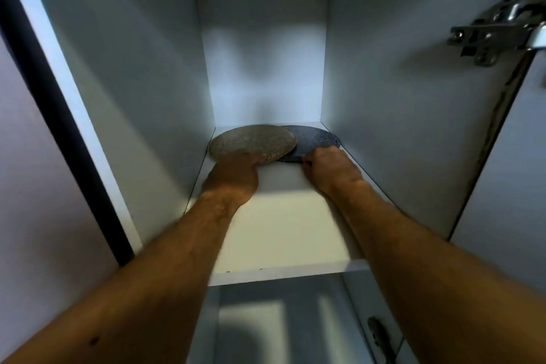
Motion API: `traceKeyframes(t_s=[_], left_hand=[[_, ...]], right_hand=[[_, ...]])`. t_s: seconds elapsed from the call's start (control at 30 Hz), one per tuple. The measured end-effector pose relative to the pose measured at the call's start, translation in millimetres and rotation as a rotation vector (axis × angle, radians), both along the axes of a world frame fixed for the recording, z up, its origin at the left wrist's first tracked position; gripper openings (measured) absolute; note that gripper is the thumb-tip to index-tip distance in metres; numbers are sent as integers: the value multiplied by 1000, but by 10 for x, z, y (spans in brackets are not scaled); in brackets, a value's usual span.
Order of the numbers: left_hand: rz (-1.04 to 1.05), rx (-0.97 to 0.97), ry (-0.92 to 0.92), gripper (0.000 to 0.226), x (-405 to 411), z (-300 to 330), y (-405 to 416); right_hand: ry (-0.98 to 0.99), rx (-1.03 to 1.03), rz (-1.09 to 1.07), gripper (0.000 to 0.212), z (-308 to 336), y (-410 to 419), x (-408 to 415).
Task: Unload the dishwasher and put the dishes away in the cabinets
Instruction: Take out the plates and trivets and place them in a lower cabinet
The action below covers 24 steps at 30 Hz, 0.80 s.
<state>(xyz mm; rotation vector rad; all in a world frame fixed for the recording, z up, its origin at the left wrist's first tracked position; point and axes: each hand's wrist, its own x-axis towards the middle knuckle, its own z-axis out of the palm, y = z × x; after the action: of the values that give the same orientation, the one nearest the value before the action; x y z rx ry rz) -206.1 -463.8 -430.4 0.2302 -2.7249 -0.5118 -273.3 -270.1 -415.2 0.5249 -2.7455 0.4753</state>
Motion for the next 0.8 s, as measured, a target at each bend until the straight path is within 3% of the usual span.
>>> traceKeyframes(t_s=[0.43,0.57,0.8], left_hand=[[13,-196,-208,51,96,69,28],[29,-217,-170,55,39,23,-42],[134,-199,40,52,199,125,104]], right_hand=[[-22,137,30,37,16,2,-36],[-39,84,49,49,16,-18,-26],[-66,-95,12,24,-8,57,193]])
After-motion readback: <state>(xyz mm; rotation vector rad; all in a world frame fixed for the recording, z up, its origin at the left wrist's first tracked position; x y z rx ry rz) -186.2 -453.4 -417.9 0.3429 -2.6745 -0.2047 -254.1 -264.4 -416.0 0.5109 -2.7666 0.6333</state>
